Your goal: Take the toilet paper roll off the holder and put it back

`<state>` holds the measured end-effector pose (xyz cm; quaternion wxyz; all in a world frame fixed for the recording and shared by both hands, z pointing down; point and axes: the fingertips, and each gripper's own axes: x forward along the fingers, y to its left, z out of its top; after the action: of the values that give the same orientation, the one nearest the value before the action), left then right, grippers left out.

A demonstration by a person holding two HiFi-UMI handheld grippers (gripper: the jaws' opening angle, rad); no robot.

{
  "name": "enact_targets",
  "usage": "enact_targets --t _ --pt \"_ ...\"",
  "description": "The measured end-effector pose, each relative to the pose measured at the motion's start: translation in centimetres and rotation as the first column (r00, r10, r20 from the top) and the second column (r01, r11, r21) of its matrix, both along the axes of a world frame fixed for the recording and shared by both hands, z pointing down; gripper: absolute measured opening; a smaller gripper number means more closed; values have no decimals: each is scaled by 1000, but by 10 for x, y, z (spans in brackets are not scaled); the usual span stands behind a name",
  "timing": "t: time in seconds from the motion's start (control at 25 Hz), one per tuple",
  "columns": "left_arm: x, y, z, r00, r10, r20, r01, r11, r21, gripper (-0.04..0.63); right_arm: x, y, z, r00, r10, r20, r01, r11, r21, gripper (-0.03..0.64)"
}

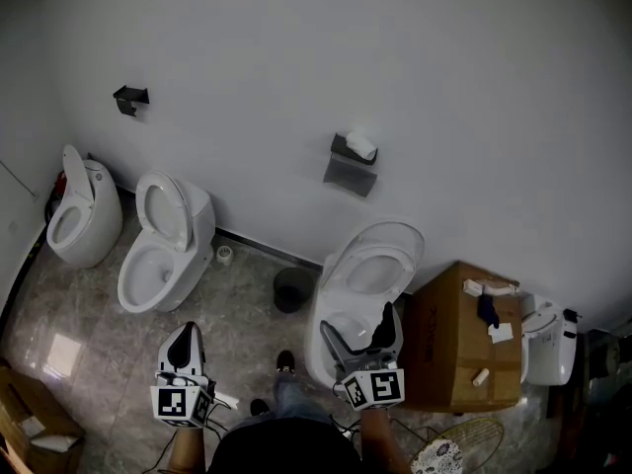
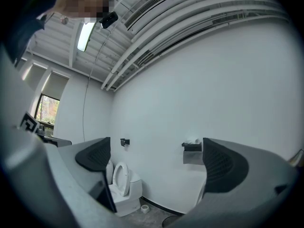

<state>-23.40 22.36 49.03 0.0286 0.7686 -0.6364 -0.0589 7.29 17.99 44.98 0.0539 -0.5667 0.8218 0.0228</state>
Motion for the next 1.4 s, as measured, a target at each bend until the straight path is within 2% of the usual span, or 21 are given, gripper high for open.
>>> enact_targets --t 0.16,0.32,0.68,0.84,1.04,1.2,1.32,1.4 --pt "-7 -13 4 1000 -7 10 8 1000 -21 3 -7 -18 -1 1000 -4 -1 4 1000 7 581" --pt "-17 -32 11 999 -38 20 38 999 1 3 -7 -41 2 1000 -2 9 2 1000 14 581" --pt "-23 -103 14 998 -46 41 46 999 4 3 -1 -112 -8 999 14 37 -15 999 38 581" --pt "-8 -139 11 999 -19 29 21 998 -51 3 10 -149 -16 999 30 25 -32 998 55 581" --pt "7 -185 5 1000 11 23 -10 998 -69 3 25 -189 -17 998 56 24 -57 997 56 581" --pt "11 -221 10 999 -5 53 6 1000 -18 3 38 -221 -15 998 65 25 -67 997 46 581" --pt "33 -247 1 998 32 48 -28 997 -72 3 50 -247 -16 997 73 24 -74 996 45 581" --pt "37 -264 2 998 31 49 -28 998 -59 3 57 -264 -16 997 79 23 -80 996 42 580"
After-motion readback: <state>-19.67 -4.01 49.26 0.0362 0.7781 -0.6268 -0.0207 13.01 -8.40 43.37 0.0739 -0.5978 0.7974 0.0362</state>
